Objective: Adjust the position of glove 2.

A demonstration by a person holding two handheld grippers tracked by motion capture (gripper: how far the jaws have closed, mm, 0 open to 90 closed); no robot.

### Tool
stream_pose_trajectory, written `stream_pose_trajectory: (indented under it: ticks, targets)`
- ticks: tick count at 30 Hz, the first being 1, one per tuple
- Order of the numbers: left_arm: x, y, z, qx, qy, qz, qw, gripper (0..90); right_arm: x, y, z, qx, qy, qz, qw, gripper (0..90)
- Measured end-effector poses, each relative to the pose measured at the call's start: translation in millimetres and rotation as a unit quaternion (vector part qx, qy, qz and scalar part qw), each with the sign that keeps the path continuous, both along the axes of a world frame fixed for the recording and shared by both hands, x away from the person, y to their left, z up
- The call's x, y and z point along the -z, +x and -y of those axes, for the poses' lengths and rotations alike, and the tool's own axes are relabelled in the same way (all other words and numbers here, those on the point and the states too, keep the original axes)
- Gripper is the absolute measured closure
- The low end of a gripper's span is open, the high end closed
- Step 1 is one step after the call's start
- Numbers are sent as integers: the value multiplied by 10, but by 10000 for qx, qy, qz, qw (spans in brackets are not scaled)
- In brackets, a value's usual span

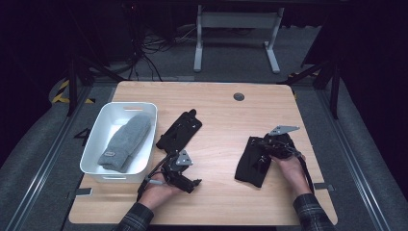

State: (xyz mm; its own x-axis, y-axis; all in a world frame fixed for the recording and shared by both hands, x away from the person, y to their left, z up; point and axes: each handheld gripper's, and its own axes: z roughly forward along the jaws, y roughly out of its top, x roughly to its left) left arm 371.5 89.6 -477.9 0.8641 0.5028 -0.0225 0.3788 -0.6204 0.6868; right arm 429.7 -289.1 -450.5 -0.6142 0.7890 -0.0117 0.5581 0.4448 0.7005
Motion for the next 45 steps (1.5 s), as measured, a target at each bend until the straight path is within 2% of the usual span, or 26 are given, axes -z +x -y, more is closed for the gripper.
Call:
stream_pose_trajectory:
  ticks: [3,8,12,13,14,18,20,27,28,29,30,32,34,36,37,38,40,45]
  targets:
    - [0,0,0,-2,4,0,10000,2,2,-8,-19,-64,19,-19,10000,900]
    - [0,0,0,2,1,0,10000,2,6,-84,-146,-417,66,-98,9991,900]
    - [0,-1,0,-2,2,-3,10000,2,13,-207,-275,-703,47,-109,9975,900]
    - [0,0,0,1,-1,0,10000,2,16,-274,-330,-879,58,-134,9960,900]
    - [0,0,0,1,-1,0,10000,2,16,-274,-330,-879,58,-134,9960,900]
    - [0,0,0,1,2,1,10000,2,20,-361,-426,-1184,81,-187,9928,900]
    - [0,-1,0,-2,4,-2,10000,2,24,-391,-494,-1382,103,-231,9901,900]
    - [0,0,0,1,0,-1,10000,2,20,-449,-563,-1544,78,-196,9878,896]
    - [0,0,0,0,-2,0,10000,2,-10,-469,-547,-1560,122,-122,9876,804]
    - [0,-1,0,-2,1,-5,10000,2,-10,-469,-547,-1560,122,-122,9876,804]
    - [0,0,0,2,2,2,10000,2,-69,-508,-508,-1482,112,48,9889,776]
    - [0,0,0,3,1,0,10000,2,-100,-526,-476,-1445,148,84,9894,754]
    - [0,0,0,1,0,0,10000,2,-142,-544,-397,-1279,130,227,9914,689]
    - [0,0,0,2,2,0,10000,2,-154,-549,-271,-1001,143,333,9943,588]
    - [0,0,0,-2,4,-3,10000,2,-143,-550,-189,-844,177,352,9957,524]
    - [0,0,0,-2,4,-3,10000,2,-143,-550,-189,-844,177,352,9957,524]
    - [0,0,0,1,1,0,10000,2,-115,-556,-82,-667,127,347,9971,493]
    - [0,0,0,1,3,0,10000,2,-49,-599,180,-154,85,378,9991,359]
